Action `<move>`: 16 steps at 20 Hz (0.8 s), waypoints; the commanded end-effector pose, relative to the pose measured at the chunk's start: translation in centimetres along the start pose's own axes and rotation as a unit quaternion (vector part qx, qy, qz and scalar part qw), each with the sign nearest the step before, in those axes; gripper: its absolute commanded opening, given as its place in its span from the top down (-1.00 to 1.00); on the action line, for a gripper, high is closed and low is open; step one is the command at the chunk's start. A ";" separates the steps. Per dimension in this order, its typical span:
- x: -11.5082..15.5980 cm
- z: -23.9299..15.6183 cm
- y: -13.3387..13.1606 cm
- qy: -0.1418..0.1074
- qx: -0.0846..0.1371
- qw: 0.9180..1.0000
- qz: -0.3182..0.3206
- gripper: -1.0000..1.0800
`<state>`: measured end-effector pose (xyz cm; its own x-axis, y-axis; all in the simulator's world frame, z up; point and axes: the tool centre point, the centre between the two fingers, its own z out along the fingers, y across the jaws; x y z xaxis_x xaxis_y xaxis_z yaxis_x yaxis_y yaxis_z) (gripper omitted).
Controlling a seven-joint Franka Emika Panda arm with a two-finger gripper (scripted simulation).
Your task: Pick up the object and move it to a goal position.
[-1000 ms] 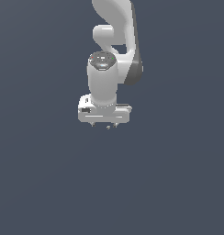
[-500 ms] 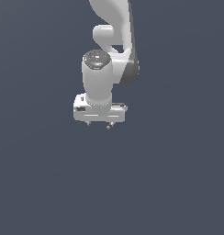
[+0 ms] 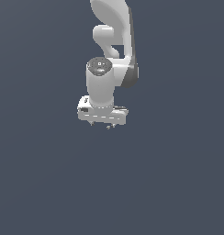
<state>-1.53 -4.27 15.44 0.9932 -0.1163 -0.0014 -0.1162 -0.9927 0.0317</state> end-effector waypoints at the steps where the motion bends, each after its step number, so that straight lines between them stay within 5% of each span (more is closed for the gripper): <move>1: -0.7 1.1 -0.3 0.000 0.003 1.000 0.024 -0.92; 16: -6.6 8.0 -1.4 -0.003 0.015 0.978 0.208 -0.92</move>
<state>-7.49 -2.43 7.85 0.8760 -0.4824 -0.0016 -0.4824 -0.8760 0.0019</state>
